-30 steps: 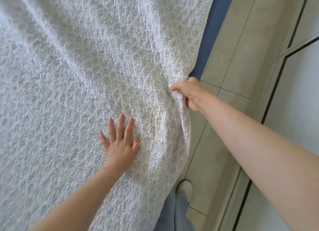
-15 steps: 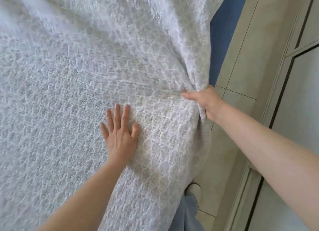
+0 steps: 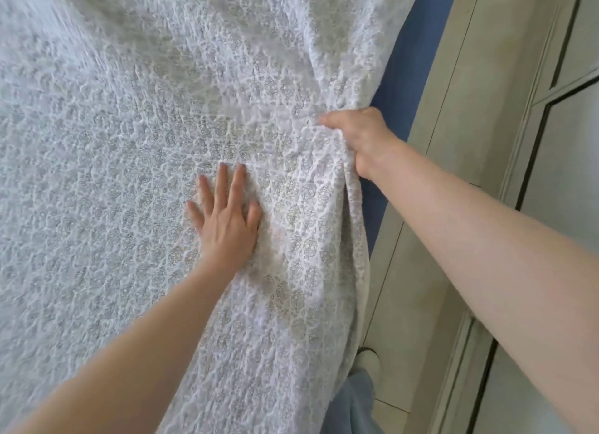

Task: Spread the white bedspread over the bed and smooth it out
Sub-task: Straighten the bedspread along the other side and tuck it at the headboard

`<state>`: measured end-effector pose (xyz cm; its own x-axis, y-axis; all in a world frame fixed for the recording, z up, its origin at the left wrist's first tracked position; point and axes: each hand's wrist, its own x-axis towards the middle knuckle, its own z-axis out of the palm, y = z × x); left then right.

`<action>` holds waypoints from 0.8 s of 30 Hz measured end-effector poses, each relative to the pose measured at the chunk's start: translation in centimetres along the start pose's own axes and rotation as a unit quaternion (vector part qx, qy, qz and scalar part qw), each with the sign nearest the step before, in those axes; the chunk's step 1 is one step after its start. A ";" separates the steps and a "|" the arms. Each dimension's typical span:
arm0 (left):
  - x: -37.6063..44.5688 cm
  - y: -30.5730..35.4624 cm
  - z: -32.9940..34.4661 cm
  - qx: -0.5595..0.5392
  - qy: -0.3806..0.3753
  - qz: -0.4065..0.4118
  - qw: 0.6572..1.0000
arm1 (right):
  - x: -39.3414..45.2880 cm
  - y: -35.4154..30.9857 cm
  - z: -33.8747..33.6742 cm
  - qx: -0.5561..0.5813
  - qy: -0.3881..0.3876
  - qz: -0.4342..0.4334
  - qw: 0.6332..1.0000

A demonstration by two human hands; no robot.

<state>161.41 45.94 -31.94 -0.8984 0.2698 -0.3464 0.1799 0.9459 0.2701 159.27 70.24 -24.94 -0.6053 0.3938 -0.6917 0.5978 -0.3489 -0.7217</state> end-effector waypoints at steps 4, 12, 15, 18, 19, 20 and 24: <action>0.3 0.1 0.6 0.056 -0.006 0.014 0.998 | 0.0 2.2 -2.8 -0.015 0.064 -0.032 0.997; 1.0 2.3 0.7 0.019 0.006 0.004 1.000 | -0.8 3.3 -4.3 -0.195 -0.005 0.004 0.981; 2.0 4.8 1.0 0.025 0.012 0.056 0.998 | -0.4 2.6 -6.5 -0.213 -0.001 -0.031 0.976; 2.8 5.8 1.6 0.062 -0.002 0.054 0.997 | -0.1 2.7 -10.0 -0.206 0.125 -0.050 0.969; 2.9 5.8 1.7 0.078 -0.006 0.049 0.996 | 0.2 3.3 -10.9 -0.204 0.176 -0.049 0.962; 2.8 5.7 1.9 0.089 -0.007 0.044 0.995 | 0.2 3.6 -11.1 -0.208 0.208 -0.048 0.955; 2.9 5.6 2.0 0.099 -0.004 0.040 0.994 | -0.2 3.2 -10.1 -0.244 0.216 -0.122 0.938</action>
<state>160.65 52.33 -33.21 -0.8752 0.3457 -0.3384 0.3265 0.9383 0.1141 166.60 77.67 -26.87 -0.5493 0.7557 -0.3566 0.7017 0.1853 -0.6880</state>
